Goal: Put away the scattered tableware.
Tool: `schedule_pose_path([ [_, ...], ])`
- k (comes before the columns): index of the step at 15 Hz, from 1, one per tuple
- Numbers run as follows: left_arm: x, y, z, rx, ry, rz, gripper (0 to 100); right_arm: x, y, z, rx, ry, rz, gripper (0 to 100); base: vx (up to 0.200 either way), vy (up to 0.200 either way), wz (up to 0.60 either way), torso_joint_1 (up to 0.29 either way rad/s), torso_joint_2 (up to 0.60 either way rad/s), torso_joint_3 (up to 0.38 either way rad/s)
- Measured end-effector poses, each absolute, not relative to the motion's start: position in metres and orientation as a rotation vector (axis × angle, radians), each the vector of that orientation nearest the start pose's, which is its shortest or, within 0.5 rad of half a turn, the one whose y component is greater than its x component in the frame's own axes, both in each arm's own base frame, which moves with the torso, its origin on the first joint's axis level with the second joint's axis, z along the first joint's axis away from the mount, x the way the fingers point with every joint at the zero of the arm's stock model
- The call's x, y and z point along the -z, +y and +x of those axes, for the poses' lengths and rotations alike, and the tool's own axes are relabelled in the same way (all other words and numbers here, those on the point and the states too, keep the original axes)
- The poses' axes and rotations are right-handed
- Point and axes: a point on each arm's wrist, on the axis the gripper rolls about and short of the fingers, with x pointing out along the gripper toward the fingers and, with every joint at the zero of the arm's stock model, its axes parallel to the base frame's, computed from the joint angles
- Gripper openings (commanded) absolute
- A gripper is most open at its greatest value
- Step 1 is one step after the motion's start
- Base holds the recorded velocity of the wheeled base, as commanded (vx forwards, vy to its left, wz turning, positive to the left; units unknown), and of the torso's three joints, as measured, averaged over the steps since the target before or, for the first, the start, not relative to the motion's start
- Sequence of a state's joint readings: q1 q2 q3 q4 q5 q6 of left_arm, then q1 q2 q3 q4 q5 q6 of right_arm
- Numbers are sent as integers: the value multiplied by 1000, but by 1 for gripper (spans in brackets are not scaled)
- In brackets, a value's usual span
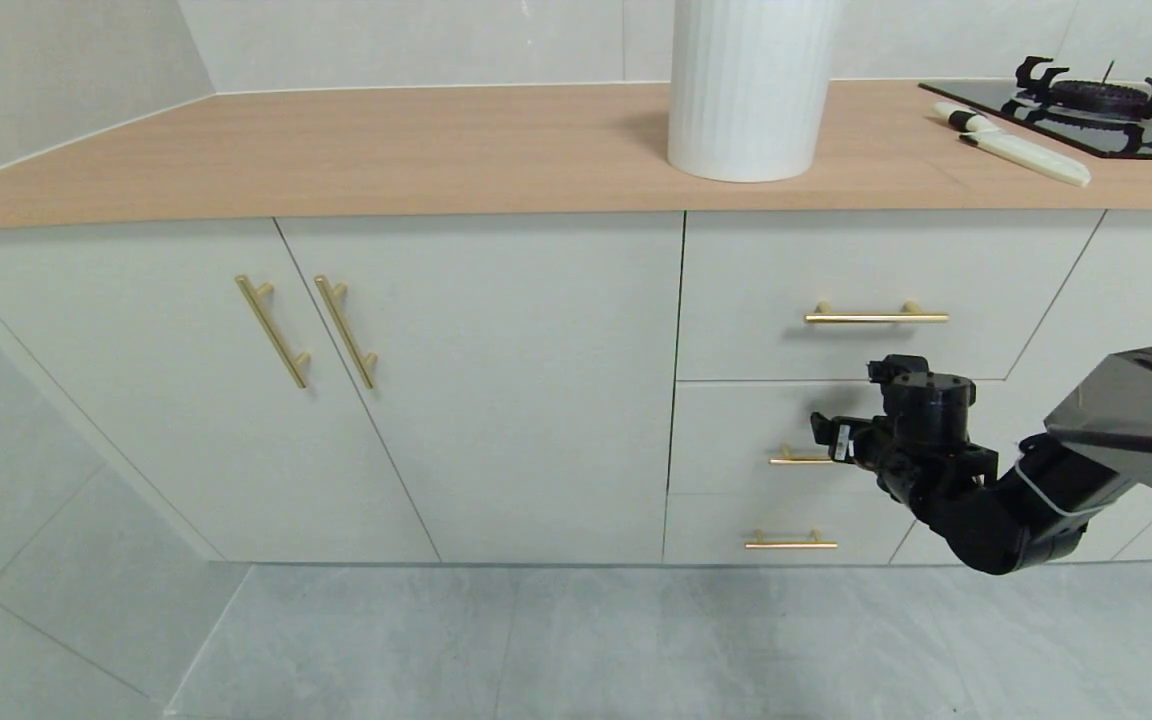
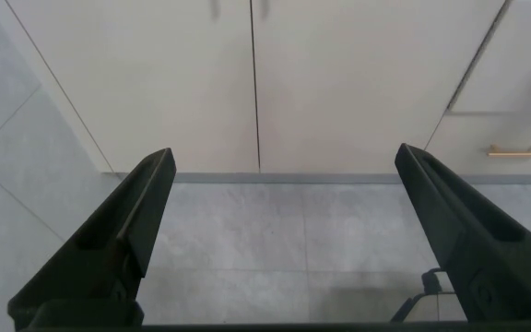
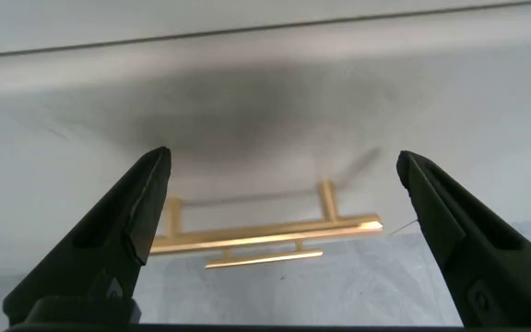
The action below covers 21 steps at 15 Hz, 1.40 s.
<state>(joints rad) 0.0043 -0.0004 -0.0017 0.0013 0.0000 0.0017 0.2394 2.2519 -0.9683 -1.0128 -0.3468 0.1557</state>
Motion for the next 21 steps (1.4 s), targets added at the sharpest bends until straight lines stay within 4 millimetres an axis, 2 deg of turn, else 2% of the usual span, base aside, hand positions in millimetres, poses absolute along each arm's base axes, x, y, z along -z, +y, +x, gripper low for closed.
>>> schedule_pose_path([
  [6, -76, 0, -23, -4, 0, 1, 100, -54, 87, 403, 139, 216, 88, 100, 0, 0, 0, 0, 0, 0],
  [21, -76, 0, -23, -4, 0, 2, 100, -62, 82, 409, 146, 163, 126, 100, 0, 0, 0, 0, 0, 0],
])
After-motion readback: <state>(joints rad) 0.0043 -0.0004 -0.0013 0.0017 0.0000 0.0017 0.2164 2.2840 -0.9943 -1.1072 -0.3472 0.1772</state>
